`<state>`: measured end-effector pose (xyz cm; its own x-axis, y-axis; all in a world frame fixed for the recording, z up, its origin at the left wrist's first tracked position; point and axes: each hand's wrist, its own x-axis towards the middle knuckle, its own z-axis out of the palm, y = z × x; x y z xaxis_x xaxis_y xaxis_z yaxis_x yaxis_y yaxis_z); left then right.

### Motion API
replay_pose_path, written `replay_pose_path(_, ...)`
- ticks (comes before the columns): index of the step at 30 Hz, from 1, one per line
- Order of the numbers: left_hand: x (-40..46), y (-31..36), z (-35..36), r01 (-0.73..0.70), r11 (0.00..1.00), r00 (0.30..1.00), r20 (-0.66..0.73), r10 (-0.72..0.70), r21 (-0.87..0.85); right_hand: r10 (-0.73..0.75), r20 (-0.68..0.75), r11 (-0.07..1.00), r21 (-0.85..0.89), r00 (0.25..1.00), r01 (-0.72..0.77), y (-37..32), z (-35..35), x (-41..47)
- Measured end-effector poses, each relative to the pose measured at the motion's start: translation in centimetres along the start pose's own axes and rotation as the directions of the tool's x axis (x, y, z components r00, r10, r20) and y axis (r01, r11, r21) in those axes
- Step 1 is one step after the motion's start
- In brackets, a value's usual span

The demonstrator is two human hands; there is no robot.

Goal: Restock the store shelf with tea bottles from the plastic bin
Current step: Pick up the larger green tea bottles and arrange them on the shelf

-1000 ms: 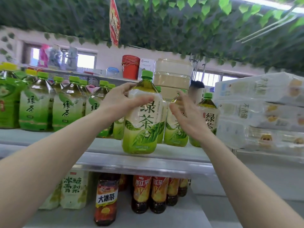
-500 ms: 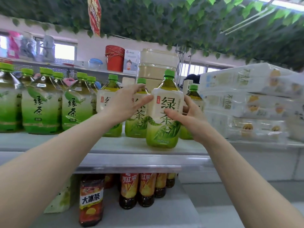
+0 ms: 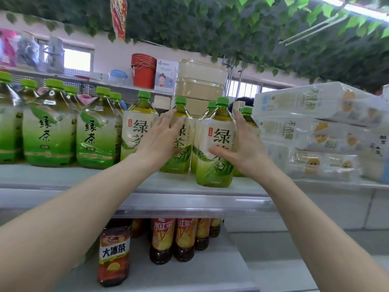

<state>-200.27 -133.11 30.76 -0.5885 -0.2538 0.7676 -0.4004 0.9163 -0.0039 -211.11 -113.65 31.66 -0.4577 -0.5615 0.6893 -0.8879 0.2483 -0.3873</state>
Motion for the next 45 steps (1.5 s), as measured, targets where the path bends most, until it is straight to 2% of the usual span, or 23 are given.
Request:
replay_pose_path(3,-0.1,-0.2,-0.3,-0.017,1.000,1.000,0.010,0.017,0.025,0.010,-0.011,0.965,-0.262,1.000,-0.013,-2.5,0.9,-0.4)
replay_pose_path(5,-0.2,-0.4,-0.4,-0.033,0.998,0.999,0.011,0.033,0.047,0.004,-0.049,0.940,-0.341,0.999,-0.021,-3.1,1.3,-0.1)
replay_pose_path(16,-0.2,-0.9,0.2,-0.049,0.997,0.998,-0.028,0.051,0.054,-0.023,-0.053,0.948,-0.318,0.998,0.005,-1.2,3.0,1.2)
replay_pose_path(28,-0.2,-0.9,0.5,-0.041,0.993,0.999,-0.023,0.044,0.109,0.037,-0.027,0.968,-0.248,0.999,-0.043,1.0,6.7,5.6)
replay_pose_path(36,-0.2,-0.2,0.1,-0.016,0.992,1.000,0.003,0.016,0.128,0.004,-0.051,0.980,-0.199,0.999,-0.014,2.1,7.3,6.4)
replay_pose_path(42,-0.3,0.2,0.1,-0.001,0.989,1.000,-0.004,0.002,0.147,0.012,-0.075,0.974,-0.225,0.997,-0.028,1.9,7.4,6.7)
replay_pose_path(45,-0.3,0.6,0.2,0.017,0.992,1.000,0.004,-0.017,0.122,0.002,-0.042,0.949,-0.316,0.999,-0.016,2.3,6.5,6.7)
